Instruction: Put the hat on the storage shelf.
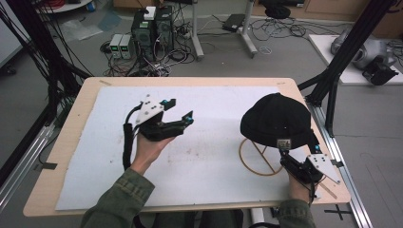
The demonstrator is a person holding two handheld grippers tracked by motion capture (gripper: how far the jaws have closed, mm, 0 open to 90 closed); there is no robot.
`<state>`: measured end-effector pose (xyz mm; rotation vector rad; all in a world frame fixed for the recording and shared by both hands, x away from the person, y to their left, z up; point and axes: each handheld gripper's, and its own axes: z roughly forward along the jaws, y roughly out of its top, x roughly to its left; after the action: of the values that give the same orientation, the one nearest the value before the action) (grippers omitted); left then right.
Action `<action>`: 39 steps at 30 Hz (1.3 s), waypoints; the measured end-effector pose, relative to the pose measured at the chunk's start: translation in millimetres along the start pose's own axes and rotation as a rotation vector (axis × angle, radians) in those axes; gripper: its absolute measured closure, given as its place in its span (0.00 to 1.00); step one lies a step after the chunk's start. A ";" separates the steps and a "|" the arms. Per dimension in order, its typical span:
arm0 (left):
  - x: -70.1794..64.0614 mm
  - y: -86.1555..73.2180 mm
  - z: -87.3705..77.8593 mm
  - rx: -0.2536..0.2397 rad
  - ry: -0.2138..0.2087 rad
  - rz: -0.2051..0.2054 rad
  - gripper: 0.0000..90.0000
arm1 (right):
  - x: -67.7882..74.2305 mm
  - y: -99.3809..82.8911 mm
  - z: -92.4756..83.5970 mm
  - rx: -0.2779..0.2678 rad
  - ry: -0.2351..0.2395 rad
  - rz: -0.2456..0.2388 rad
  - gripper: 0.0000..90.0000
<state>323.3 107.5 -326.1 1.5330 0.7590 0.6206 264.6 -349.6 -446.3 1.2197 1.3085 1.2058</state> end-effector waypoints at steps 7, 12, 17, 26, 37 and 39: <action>34.0 -18.4 -39.5 -0.053 0.143 -0.038 0.29 | 0.0 0.1 -1.9 -0.011 -0.009 0.003 0.13; 52.6 -29.2 -58.7 -0.064 0.225 -0.064 0.28 | 0.0 0.3 -2.2 -0.013 -0.010 0.005 0.13; 62.8 -38.3 -72.0 -0.060 0.281 -0.072 0.28 | 0.4 0.1 -2.5 -0.016 -0.012 0.005 0.13; 74.0 -55.6 -88.9 -0.064 0.349 -0.083 0.27 | 0.4 0.5 -2.9 -0.013 -0.014 0.000 0.13; 81.5 -73.7 -109.9 -0.095 0.471 -0.076 0.27 | 1.5 0.6 -2.3 -0.016 -0.011 0.005 0.13; 82.6 -78.2 -114.7 -0.094 0.506 -0.071 0.25 | 1.7 1.0 -2.8 -0.016 -0.010 0.006 0.13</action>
<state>280.3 246.6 -396.0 1.2663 1.1419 0.9939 261.8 -348.1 -445.1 1.2179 1.2861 1.2108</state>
